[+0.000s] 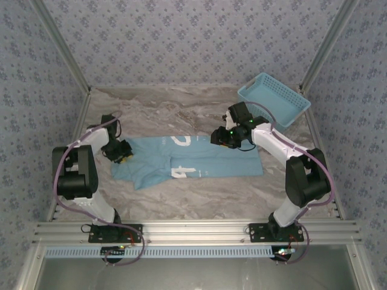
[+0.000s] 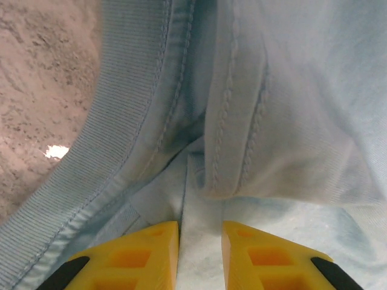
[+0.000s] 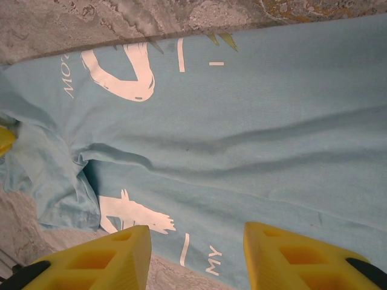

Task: Fold and stack the t-shirts

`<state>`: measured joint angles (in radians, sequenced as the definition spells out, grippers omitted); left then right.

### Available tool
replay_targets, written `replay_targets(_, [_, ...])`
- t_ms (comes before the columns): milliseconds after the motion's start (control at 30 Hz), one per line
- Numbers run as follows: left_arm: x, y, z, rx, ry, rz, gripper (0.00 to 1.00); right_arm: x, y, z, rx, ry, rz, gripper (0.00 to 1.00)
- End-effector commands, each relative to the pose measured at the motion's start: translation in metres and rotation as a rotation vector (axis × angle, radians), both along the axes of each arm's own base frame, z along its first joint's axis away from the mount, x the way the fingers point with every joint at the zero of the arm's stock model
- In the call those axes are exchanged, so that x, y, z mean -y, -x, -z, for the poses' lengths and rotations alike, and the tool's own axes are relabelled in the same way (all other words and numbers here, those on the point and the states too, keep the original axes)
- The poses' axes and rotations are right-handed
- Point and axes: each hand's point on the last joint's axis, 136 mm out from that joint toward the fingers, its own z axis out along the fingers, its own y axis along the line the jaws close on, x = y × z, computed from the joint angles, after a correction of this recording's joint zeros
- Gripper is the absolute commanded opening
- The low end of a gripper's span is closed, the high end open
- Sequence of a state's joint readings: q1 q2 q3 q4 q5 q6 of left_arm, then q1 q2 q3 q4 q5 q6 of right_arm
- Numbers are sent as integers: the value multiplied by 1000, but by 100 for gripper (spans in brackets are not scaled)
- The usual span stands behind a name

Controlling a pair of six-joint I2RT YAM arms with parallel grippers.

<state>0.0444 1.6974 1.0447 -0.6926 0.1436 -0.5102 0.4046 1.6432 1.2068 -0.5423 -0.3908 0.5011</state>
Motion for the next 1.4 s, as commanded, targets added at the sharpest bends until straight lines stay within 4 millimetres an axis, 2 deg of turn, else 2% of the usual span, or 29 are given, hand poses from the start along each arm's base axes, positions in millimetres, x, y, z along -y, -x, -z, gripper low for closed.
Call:
replay_targets(0, [-3, -2, 6, 17, -9, 23, 25, -2, 8, -5, -14, -18, -12, 47])
replay_targets(200, [-3, -4, 12, 20, -8, 20, 25, -2, 7, -4, -16, -18, -9, 47])
replay_targets(300, [-2, -7, 9, 41, 4, 15, 20, -3, 6, -4, -14, -19, -10, 47])
replay_targets(633, [2, 0, -26, 106, 27, -19, 0, -2, 7, -4, -15, -20, -9, 46])
replay_targets(867, [7, 16, -42, 76, 58, -50, 0, -3, 5, -2, -17, -24, -9, 46])
replay_targets(1067, [5, 40, -48, -24, 44, -93, 0, -3, 5, -3, -15, -29, -9, 45])
replay_targets(1200, [8, 34, -59, 1, 70, -119, 0, -4, 4, -4, -8, -32, -11, 45])
replay_targets(1367, [7, 22, -62, -35, 77, -141, 0, -5, 4, -3, -12, -31, -13, 45])
